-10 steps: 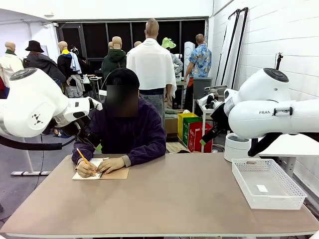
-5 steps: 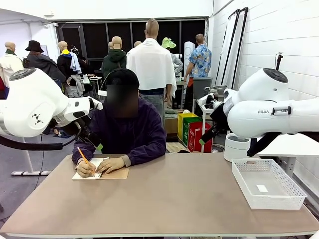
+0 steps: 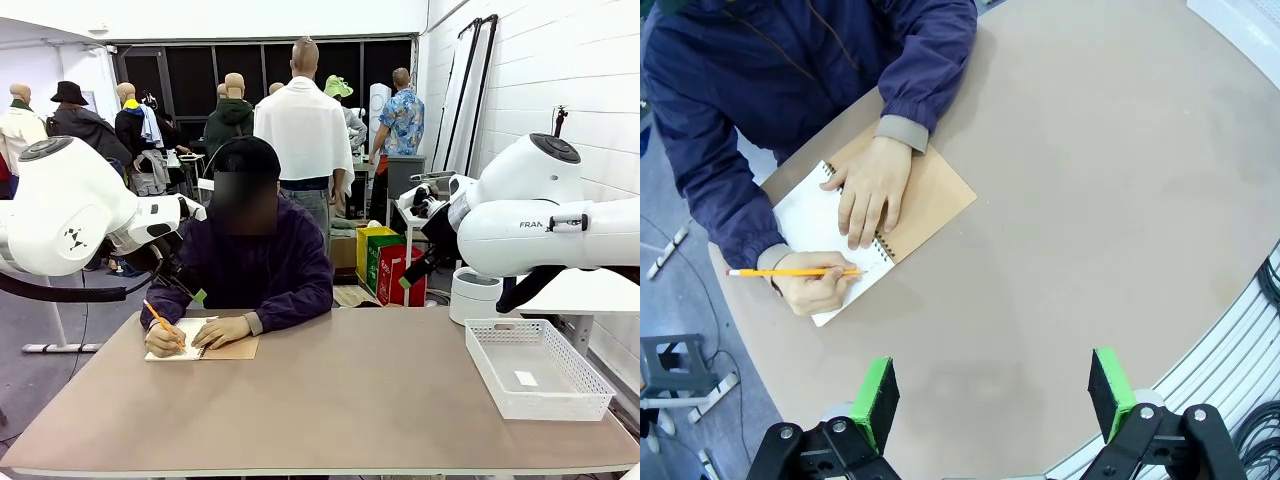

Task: Sort the paper based on its condition.
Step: If a person hands you a paper, place it in the Organizing basket , and if it's crumpled, put it in the Trash can.

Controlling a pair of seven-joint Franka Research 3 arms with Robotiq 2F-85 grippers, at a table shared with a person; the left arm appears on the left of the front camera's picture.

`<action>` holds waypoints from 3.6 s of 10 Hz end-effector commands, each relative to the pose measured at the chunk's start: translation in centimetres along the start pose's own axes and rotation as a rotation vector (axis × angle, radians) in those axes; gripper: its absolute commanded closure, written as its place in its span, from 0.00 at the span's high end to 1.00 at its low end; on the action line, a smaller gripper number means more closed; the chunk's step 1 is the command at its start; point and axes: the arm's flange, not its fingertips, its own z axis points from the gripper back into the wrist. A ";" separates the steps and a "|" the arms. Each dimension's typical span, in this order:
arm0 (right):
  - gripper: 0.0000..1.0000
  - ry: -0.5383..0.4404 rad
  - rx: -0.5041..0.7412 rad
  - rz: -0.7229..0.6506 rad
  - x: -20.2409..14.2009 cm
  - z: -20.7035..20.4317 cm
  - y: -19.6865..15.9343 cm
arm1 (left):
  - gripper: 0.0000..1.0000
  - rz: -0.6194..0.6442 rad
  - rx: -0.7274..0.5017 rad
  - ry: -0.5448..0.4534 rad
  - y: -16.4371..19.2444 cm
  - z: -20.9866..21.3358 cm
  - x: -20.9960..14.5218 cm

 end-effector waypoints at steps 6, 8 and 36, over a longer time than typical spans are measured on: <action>1.00 0.004 0.006 0.001 -0.1 0.0 -0.1 | 1.00 0.001 0.000 0.004 0.0 0.0 -0.1; 1.00 0.004 0.006 0.001 -0.1 0.0 -0.1 | 1.00 0.001 0.000 0.004 0.0 0.0 -0.1; 1.00 0.004 0.006 0.001 -0.1 0.0 -0.1 | 1.00 0.001 0.000 0.004 0.0 0.0 -0.1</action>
